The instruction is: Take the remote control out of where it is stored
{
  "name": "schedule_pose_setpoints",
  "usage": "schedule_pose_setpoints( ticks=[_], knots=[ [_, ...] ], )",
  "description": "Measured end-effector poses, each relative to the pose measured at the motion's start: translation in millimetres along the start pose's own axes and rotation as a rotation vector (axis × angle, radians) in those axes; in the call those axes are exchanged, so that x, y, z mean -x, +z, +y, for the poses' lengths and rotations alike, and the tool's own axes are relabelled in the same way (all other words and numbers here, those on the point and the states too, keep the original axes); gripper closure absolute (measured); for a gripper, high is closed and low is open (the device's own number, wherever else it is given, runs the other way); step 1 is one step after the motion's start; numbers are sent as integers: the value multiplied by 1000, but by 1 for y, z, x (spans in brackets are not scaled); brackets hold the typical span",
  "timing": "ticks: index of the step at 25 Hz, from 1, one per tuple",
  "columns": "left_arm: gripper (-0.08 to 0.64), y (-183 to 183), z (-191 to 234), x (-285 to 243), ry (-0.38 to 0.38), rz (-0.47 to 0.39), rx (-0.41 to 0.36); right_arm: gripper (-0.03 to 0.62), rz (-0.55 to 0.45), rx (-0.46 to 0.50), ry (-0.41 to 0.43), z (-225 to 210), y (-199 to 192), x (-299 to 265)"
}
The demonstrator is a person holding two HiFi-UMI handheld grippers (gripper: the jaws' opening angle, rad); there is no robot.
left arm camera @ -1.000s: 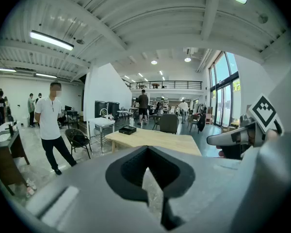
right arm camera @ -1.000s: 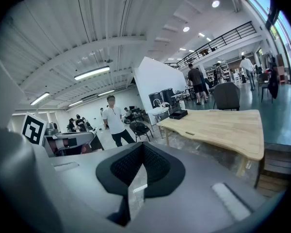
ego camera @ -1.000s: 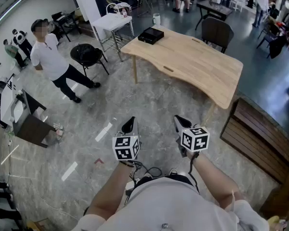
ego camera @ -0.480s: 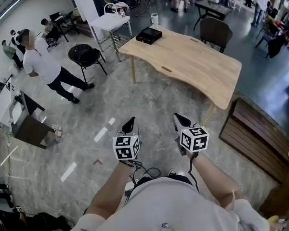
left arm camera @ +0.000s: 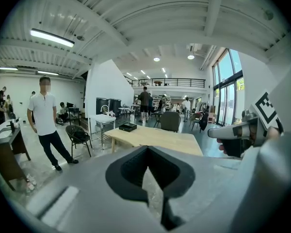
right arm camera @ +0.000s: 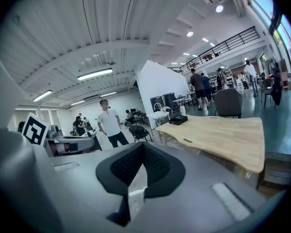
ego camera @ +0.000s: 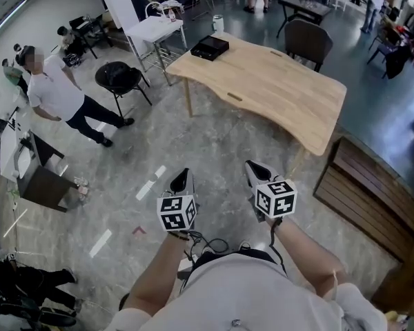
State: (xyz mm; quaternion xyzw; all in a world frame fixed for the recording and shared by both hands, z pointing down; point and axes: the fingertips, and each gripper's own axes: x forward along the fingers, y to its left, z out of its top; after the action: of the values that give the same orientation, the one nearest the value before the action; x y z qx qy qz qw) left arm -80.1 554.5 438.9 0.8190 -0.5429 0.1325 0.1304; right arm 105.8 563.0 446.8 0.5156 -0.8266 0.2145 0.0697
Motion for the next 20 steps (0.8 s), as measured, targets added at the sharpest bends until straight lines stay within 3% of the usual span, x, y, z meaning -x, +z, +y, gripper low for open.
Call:
schedule_pose_setpoints(
  ticks=[9, 20],
  knots=[
    [560, -2, -19, -17, 75, 9, 14, 568, 23, -29, 35, -48, -3, 1],
    [560, 10, 9, -45, 130, -11, 28, 568, 27, -4, 70, -60, 16, -48]
  ],
)
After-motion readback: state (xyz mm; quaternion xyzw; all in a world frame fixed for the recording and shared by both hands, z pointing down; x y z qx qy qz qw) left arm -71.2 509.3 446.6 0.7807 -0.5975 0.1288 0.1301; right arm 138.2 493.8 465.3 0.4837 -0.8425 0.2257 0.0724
